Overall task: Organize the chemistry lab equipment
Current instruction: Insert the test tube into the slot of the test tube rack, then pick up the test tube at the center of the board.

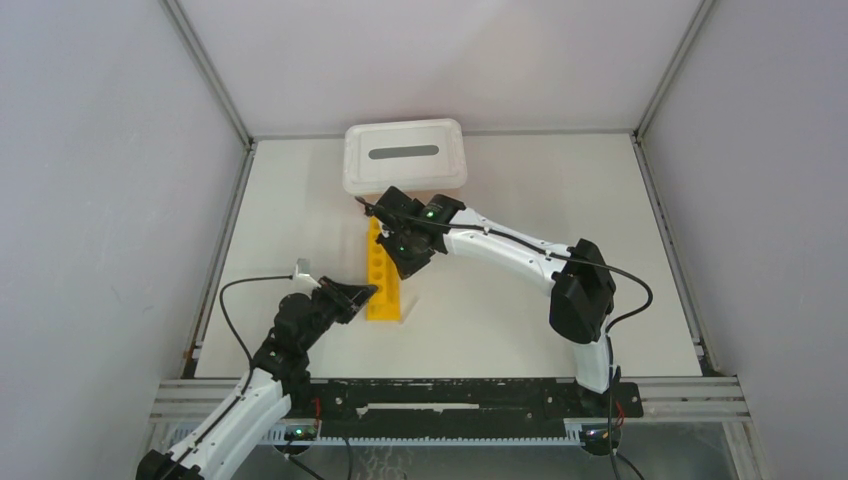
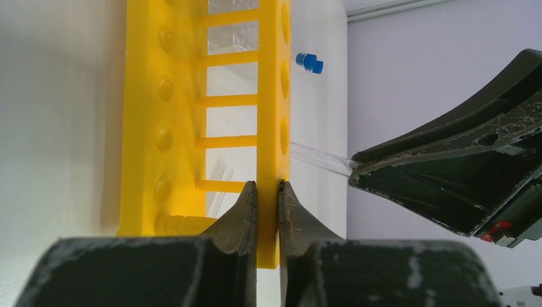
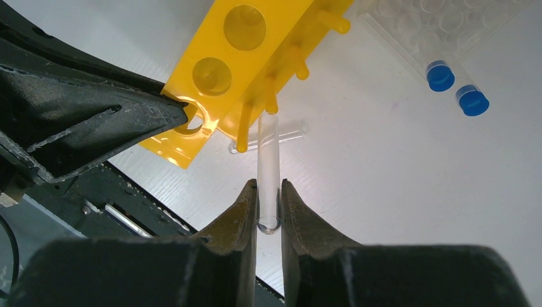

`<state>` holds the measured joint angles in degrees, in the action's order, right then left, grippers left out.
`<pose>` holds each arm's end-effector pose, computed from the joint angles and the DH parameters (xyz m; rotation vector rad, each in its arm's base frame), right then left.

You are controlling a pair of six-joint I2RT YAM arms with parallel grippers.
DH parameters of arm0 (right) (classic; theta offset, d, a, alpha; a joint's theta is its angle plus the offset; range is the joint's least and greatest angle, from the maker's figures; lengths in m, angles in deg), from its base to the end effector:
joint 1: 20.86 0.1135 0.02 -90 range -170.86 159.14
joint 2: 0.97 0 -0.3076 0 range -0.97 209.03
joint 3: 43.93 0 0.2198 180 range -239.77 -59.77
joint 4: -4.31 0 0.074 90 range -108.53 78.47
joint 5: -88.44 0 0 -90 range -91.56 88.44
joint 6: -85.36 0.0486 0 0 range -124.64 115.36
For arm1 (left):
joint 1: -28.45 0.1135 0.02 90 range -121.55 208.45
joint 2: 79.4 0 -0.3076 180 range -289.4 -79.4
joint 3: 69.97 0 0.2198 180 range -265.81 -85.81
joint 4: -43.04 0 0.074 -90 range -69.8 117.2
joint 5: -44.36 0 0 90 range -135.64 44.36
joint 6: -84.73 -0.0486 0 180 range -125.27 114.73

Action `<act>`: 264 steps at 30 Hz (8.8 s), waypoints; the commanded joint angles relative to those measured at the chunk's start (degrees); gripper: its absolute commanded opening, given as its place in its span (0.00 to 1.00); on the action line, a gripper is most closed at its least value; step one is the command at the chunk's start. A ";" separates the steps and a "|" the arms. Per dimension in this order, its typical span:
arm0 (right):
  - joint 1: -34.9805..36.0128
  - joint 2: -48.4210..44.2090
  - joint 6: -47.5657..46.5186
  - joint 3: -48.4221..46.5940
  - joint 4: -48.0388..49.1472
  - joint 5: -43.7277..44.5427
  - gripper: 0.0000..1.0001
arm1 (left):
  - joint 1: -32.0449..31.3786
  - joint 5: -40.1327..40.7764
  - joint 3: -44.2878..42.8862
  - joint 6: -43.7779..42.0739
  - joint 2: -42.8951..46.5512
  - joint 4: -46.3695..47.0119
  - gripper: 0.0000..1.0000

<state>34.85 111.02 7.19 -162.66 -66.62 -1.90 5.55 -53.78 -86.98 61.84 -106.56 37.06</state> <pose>0.2290 0.3363 0.3141 -1.0286 2.5486 0.3568 0.0710 -0.0375 0.1813 -0.6641 1.9239 -1.1828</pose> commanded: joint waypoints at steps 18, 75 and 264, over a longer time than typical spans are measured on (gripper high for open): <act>-0.84 2.54 -0.72 -4.12 1.86 0.95 0.06 | -0.36 -2.92 9.79 -2.42 -1.15 -0.58 0.10; -1.47 -0.70 0.03 -4.97 3.52 3.58 0.02 | -0.36 -2.40 9.96 -3.01 -1.23 -1.62 0.10; 18.40 -3.43 21.28 31.04 32.88 35.23 0.49 | -0.31 7.74 9.61 -3.48 -1.59 -12.29 0.39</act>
<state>53.64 106.93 24.96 -128.50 -34.25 29.94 5.22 -47.84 -86.98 60.75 -107.70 33.63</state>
